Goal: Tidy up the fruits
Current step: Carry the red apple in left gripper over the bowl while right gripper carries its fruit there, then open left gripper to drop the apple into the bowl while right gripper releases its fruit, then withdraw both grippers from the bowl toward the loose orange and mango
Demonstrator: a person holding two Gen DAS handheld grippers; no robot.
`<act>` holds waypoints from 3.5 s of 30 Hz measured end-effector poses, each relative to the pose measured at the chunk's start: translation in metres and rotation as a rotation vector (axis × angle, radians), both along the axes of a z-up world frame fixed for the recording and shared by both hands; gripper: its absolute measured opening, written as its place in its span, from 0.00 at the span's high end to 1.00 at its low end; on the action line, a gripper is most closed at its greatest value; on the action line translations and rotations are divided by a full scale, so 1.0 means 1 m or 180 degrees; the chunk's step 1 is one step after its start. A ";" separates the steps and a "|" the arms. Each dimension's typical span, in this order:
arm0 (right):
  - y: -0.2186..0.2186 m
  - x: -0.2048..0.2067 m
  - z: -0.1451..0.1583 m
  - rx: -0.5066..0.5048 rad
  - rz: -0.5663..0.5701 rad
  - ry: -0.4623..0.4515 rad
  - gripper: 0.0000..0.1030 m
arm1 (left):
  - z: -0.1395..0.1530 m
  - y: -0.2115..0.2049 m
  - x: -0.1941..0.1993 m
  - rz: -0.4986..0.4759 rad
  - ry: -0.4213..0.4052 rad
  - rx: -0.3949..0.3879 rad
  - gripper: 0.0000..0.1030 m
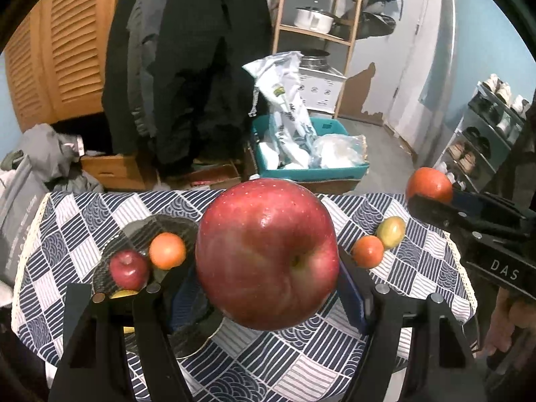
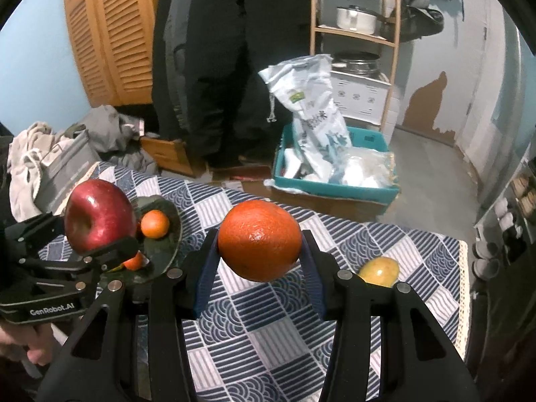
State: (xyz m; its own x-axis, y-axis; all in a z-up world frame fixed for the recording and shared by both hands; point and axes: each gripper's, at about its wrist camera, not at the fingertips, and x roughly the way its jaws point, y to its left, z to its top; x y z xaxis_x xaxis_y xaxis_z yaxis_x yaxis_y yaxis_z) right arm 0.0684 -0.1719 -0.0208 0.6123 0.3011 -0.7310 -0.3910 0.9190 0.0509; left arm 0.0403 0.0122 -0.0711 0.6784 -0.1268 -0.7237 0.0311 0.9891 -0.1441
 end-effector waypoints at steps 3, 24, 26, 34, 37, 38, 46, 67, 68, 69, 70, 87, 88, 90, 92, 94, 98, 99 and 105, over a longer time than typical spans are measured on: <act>0.012 0.003 -0.002 0.0016 0.0061 0.0026 0.55 | -0.004 0.012 0.000 0.0077 0.0025 -0.0011 0.27; 0.106 0.039 -0.067 0.0101 0.0463 0.0545 0.55 | -0.060 0.086 0.004 0.0595 0.0408 0.0046 0.27; 0.115 0.044 -0.079 0.0101 0.0478 0.0633 0.55 | -0.070 0.093 0.005 0.0636 0.0463 0.0065 0.27; 0.142 0.052 -0.112 0.0004 0.0594 0.0852 0.55 | -0.105 0.112 0.009 0.0787 0.0717 -0.0012 0.27; 0.151 0.055 -0.123 -0.0017 0.0639 0.0934 0.55 | -0.114 0.112 0.009 0.0791 0.0779 0.0007 0.27; 0.154 0.055 -0.128 -0.0017 0.0661 0.0975 0.55 | -0.117 0.112 0.010 0.0787 0.0806 0.0002 0.27; 0.167 0.055 -0.153 -0.0114 0.0768 0.1150 0.55 | -0.139 0.113 0.014 0.0793 0.1022 -0.0102 0.27; 0.166 0.054 -0.150 -0.0004 0.0787 0.1220 0.47 | -0.177 0.113 0.012 0.0845 0.1603 -0.0310 0.27; 0.165 0.054 -0.149 -0.0004 0.0775 0.1213 0.47 | -0.176 0.112 0.011 0.0848 0.1592 -0.0300 0.27; 0.163 0.054 -0.148 -0.0005 0.0766 0.1208 0.47 | -0.174 0.111 0.011 0.0847 0.1577 -0.0282 0.27; 0.162 0.054 -0.147 -0.0005 0.0754 0.1199 0.47 | -0.172 0.110 0.011 0.0847 0.1572 -0.0270 0.27; 0.118 0.043 -0.101 -0.0158 0.0412 0.0712 0.42 | -0.100 0.085 0.009 0.0756 0.0835 -0.0040 0.20; 0.113 0.042 -0.096 -0.0155 0.0372 0.0672 0.41 | -0.096 0.083 0.008 0.0745 0.0796 -0.0025 0.20; 0.106 0.040 -0.088 -0.0134 0.0319 0.0615 0.41 | -0.088 0.079 0.006 0.0717 0.0708 0.0017 0.20; 0.098 0.037 -0.079 -0.0130 0.0262 0.0530 0.41 | -0.081 0.074 0.006 0.0695 0.0633 0.0060 0.20; 0.090 0.033 -0.070 -0.0134 0.0200 0.0443 0.40 | -0.073 0.069 0.006 0.0669 0.0566 0.0091 0.20; 0.074 0.025 -0.054 -0.0127 0.0108 0.0293 0.35 | -0.058 0.058 0.005 0.0591 0.0448 0.0070 0.20; 0.070 0.022 -0.050 -0.0141 0.0086 0.0246 0.35 | -0.056 0.056 0.005 0.0574 0.0430 0.0062 0.20; 0.050 0.008 -0.030 -0.0147 0.0008 0.0059 0.34 | -0.035 0.038 0.004 0.0453 0.0282 0.0023 0.20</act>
